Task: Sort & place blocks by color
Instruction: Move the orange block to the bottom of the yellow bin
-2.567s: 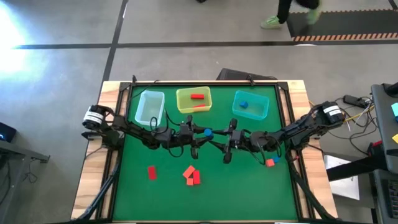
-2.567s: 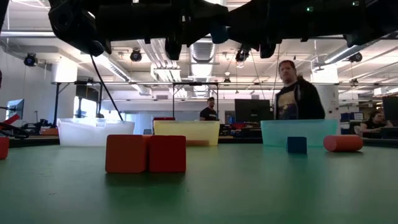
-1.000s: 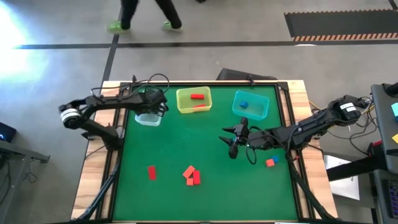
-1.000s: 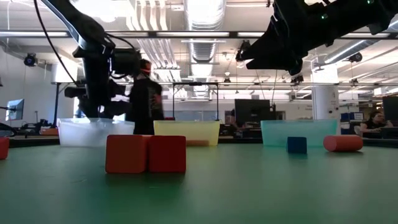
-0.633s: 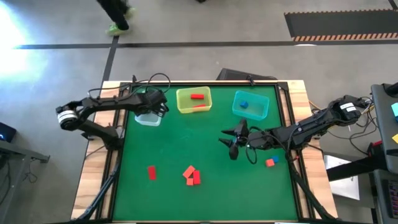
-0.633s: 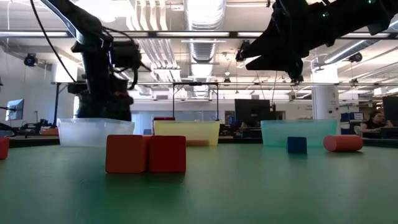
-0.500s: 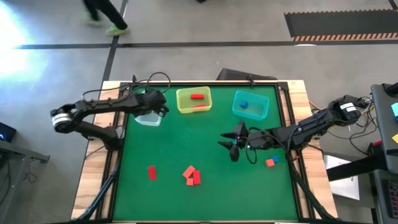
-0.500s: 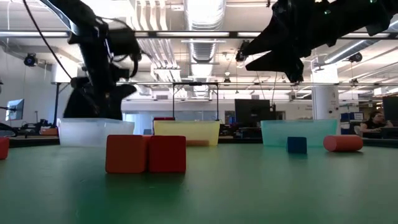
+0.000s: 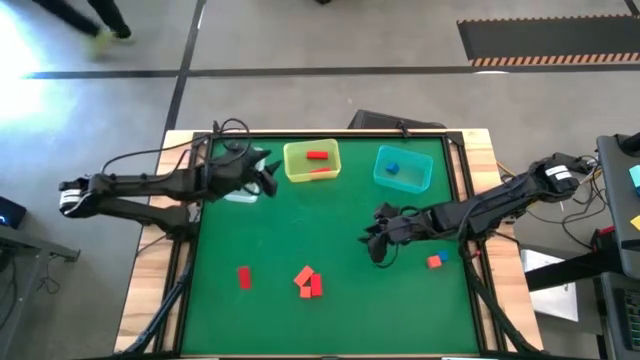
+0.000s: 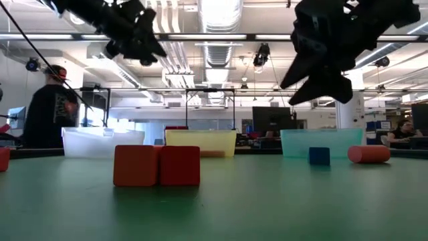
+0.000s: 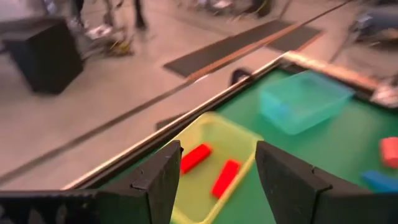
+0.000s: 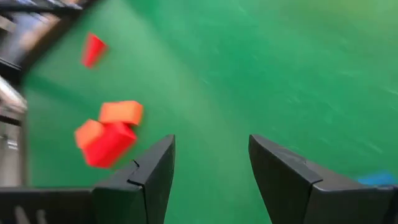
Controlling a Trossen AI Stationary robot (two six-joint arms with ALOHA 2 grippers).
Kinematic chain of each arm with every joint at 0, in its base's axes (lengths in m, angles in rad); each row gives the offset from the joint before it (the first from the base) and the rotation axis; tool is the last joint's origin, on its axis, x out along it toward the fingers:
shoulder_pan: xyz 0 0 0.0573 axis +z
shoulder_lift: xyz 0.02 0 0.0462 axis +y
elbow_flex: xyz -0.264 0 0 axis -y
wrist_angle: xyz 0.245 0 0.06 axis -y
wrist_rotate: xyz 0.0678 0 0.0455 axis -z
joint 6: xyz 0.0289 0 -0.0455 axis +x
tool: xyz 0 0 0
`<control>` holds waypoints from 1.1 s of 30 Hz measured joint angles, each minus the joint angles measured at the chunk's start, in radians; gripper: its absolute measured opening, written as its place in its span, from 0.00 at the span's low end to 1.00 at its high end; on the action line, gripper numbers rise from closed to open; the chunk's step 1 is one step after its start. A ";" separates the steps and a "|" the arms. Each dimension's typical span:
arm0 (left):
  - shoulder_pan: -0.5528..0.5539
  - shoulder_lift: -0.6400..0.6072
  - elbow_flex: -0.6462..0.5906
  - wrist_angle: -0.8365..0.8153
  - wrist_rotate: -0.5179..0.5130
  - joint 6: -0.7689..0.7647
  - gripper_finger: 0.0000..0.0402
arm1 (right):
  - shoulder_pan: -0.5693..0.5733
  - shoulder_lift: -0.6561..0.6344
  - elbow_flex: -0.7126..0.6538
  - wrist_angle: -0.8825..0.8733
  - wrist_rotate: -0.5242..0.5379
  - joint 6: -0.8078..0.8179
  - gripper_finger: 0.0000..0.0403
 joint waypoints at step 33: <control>-0.096 0.003 -0.001 0.043 0.003 0.046 0.48 | 0.011 0.334 0.312 -1.021 -0.340 0.259 0.48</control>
